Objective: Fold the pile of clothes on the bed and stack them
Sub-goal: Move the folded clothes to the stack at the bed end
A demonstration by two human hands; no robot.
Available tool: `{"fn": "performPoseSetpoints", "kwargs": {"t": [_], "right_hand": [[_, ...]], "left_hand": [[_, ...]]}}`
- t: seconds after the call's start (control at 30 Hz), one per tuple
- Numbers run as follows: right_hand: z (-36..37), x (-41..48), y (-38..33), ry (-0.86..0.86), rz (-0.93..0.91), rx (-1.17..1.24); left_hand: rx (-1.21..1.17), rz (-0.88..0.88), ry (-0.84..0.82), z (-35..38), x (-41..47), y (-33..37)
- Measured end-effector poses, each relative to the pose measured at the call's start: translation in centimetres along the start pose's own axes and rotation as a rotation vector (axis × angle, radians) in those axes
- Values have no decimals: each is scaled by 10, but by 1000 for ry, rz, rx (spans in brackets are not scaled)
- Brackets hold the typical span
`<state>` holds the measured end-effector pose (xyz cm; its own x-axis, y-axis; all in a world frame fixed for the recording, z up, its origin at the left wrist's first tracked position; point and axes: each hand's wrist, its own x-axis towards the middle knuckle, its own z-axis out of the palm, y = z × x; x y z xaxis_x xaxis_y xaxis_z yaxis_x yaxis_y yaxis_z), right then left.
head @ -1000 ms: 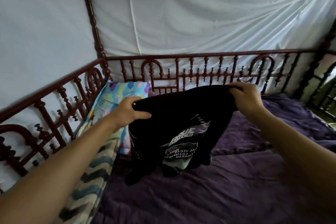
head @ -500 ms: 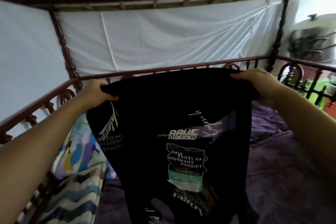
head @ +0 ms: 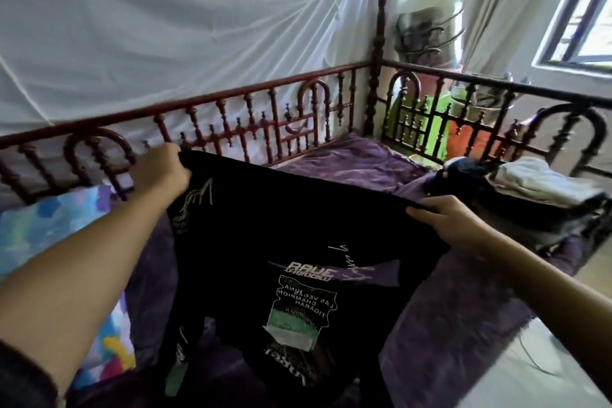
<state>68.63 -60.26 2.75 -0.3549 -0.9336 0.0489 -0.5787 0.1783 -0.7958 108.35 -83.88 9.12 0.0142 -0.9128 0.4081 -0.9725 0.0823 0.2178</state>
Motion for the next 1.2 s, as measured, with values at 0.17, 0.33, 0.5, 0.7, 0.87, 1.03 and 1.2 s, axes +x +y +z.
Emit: {"fn": "performPoseSetpoints", "kwargs": {"t": [0.17, 0.33, 0.5, 0.7, 0.87, 1.03, 1.2], "right_hand": [[-24, 22, 110, 90, 76, -301], [-52, 76, 242, 78, 298, -362], [-77, 145, 385, 53, 466, -393], [-103, 200, 526, -21, 611, -506], [-108, 228, 599, -109, 676, -606], [-88, 248, 606, -257, 646, -726], [-34, 275, 559, -377, 372, -758]], "left_hand": [[-71, 23, -191, 92, 13, 119], [-228, -12, -315, 199, 15, 251], [-302, -2, -376, 326, 13, 387], [-308, 53, -445, 460, 2, 506], [-331, 63, -560, 548, -11, 562], [-398, 79, -699, 584, -19, 548], [-308, -107, -705, 562, -35, 441]]}}
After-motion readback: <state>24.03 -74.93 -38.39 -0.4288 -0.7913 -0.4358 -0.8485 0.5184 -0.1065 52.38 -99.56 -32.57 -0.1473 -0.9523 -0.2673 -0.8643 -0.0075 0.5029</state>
